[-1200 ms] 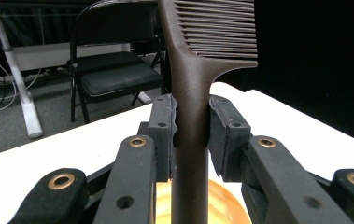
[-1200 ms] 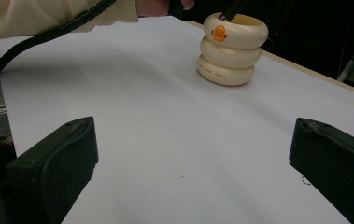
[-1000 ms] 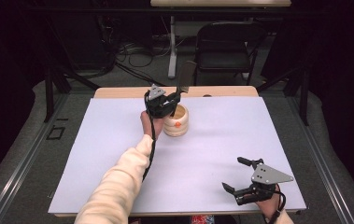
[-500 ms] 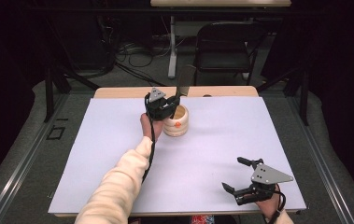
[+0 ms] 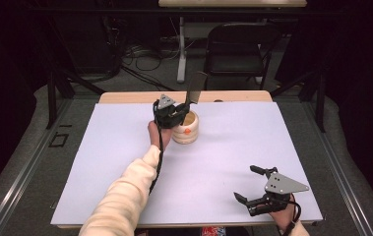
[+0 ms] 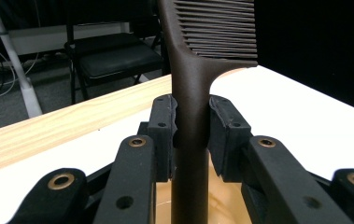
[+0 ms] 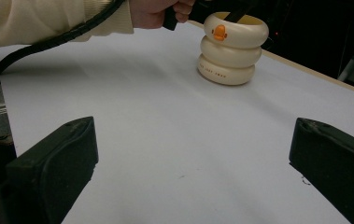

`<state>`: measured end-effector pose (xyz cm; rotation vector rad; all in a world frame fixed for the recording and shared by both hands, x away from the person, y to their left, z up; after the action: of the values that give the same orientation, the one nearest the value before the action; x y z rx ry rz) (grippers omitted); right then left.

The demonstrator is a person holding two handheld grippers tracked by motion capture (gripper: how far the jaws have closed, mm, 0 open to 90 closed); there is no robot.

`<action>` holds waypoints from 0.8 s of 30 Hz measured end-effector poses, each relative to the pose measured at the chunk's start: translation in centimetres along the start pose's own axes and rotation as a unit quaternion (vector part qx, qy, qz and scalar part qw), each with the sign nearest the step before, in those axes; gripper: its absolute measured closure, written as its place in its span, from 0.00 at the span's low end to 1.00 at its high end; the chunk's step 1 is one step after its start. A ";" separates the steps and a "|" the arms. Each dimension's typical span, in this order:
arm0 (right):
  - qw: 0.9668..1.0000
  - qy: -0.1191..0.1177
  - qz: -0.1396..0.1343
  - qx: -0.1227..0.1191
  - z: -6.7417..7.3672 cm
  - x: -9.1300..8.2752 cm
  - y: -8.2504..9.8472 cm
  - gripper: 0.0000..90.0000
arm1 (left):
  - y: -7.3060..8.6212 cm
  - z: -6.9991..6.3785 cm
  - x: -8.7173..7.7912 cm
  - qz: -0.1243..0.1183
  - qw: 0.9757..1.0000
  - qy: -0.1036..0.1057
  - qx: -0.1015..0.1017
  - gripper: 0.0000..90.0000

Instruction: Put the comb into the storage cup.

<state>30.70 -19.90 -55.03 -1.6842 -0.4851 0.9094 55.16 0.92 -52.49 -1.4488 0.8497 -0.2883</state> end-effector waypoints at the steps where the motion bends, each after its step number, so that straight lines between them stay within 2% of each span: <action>1: 1.000 0.000 0.000 0.000 0.0 0.0 0.0 0.01 | 0.0 0.0 0.0 0.000 1.000 0.000 0.000 0.80; 24: 1.000 0.000 0.000 0.000 0.0 0.0 0.0 0.01 | 0.9 0.1 0.1 0.023 1.000 -0.005 0.004 0.80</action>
<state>30.71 -19.91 -55.04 -1.6843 -0.4847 0.9094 55.00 1.10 -53.41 -1.4203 0.8707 -0.2498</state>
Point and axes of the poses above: each handheld gripper's, and its own axes: x roughly forward along the jaws, y roughly out of its underside, z roughly to its left, the point moved 9 cm from there along x, roughly forward along the jaws
